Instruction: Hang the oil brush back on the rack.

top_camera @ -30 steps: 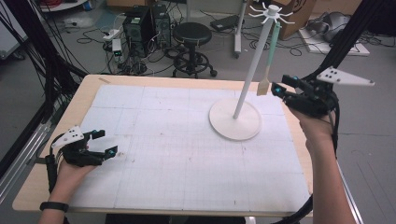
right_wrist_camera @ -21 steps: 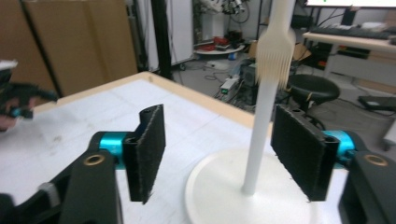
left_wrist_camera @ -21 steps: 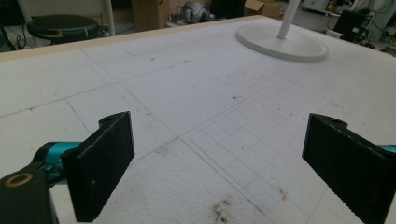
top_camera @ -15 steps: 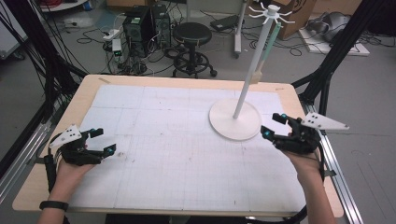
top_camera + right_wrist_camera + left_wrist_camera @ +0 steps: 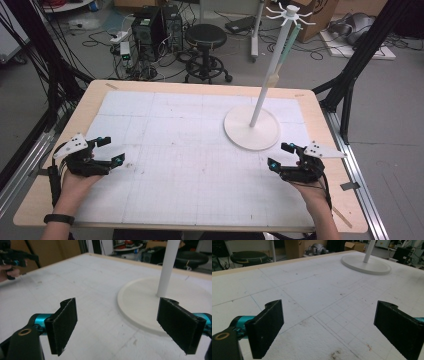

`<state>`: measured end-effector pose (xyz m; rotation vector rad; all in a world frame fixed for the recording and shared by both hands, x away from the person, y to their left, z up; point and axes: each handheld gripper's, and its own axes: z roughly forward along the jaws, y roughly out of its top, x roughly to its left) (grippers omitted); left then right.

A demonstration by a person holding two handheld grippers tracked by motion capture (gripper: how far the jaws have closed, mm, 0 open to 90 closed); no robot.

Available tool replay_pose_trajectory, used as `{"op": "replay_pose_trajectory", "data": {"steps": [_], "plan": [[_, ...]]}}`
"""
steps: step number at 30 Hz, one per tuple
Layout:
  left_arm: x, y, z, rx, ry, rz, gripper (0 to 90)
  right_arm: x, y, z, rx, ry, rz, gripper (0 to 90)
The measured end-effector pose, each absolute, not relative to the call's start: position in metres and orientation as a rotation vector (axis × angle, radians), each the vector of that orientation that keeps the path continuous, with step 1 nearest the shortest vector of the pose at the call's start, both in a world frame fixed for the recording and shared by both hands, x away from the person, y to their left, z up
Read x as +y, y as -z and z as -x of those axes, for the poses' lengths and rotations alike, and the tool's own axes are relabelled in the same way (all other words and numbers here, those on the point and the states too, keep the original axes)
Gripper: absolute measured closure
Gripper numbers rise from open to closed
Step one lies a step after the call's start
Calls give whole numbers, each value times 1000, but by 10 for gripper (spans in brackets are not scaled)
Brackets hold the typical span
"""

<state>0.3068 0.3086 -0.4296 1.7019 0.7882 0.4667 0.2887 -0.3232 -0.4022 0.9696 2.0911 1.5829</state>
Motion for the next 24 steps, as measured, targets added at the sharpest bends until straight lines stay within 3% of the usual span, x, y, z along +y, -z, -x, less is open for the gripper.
{"op": "replay_pose_trajectory", "data": {"steps": [11, 24], "plan": [[305, 431, -307, 788, -465, -1707, 96, -328, 428, -291, 2098, -1498, -1033, 156], [304, 432, -309, 792, -473, -1709, 96, -332, 430, -291, 2097, -1487, -1063, 155]]}}
